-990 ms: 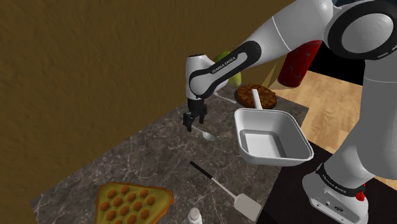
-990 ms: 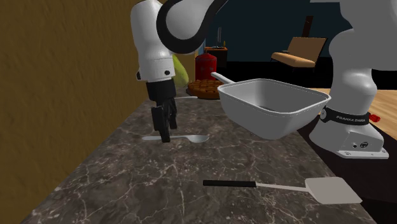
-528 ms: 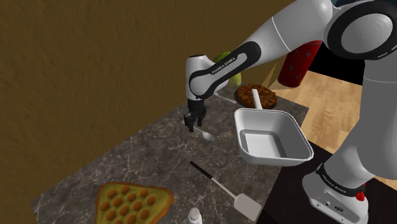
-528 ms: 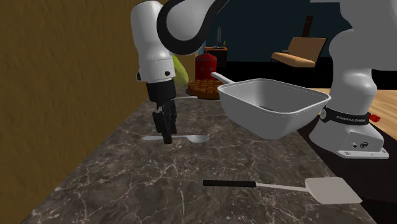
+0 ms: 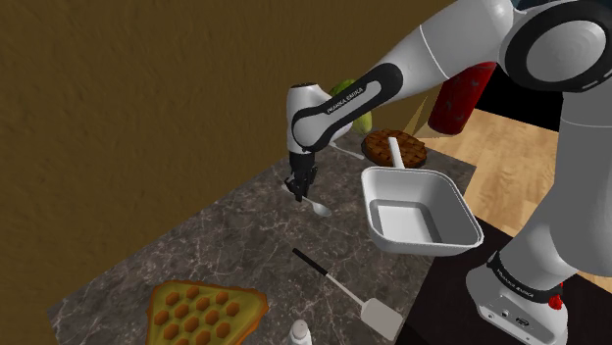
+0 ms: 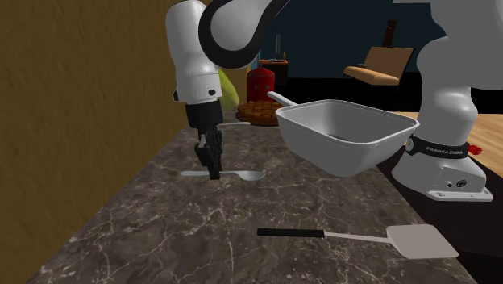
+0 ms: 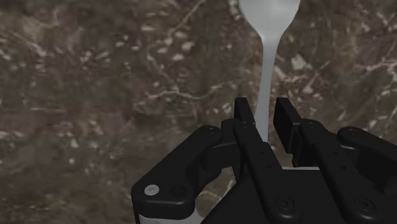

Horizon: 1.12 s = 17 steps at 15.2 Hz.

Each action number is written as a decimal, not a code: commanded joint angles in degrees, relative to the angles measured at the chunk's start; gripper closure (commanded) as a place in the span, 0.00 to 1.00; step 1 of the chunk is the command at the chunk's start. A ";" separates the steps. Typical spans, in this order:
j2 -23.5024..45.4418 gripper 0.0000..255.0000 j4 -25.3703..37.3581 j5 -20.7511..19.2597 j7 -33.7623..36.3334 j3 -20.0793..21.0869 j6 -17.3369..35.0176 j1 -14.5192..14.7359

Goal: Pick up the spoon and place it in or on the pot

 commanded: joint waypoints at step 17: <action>-7.15 1.00 2.78 0.51 1.00 0.43 -10.01 -0.43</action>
